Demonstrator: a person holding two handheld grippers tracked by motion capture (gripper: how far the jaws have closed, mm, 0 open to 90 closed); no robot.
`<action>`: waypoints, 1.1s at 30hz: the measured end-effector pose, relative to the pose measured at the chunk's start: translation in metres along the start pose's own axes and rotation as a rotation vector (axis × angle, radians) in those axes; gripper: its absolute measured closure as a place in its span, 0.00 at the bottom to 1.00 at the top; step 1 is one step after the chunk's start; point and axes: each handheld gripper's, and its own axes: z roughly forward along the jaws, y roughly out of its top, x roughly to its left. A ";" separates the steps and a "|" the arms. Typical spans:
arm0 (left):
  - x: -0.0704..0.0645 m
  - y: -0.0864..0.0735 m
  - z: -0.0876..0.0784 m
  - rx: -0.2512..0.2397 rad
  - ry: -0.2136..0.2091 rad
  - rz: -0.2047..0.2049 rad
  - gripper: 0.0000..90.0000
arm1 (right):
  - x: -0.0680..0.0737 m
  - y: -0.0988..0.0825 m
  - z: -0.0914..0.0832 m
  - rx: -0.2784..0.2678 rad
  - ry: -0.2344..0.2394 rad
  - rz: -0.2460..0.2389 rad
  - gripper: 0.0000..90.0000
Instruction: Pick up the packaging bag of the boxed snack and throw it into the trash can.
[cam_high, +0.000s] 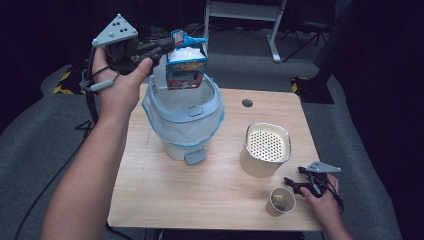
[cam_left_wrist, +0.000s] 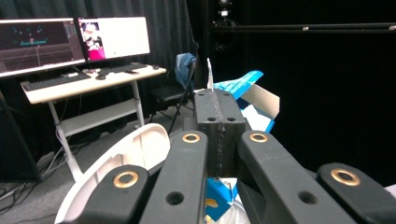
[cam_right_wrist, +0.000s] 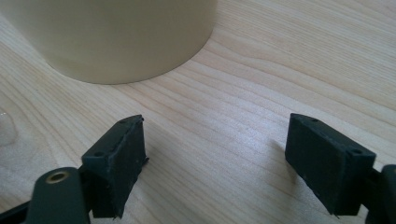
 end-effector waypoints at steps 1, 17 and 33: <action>0.000 -0.002 0.001 0.006 -0.002 -0.001 1.00 | 0.000 0.000 0.000 0.000 0.000 0.000 0.23; 0.006 -0.034 0.013 0.071 -0.007 -0.050 1.00 | 0.000 0.000 0.000 0.000 0.000 0.000 0.23; 0.008 -0.061 0.017 0.157 0.005 -0.052 1.00 | 0.000 0.000 0.000 0.000 0.000 0.000 0.23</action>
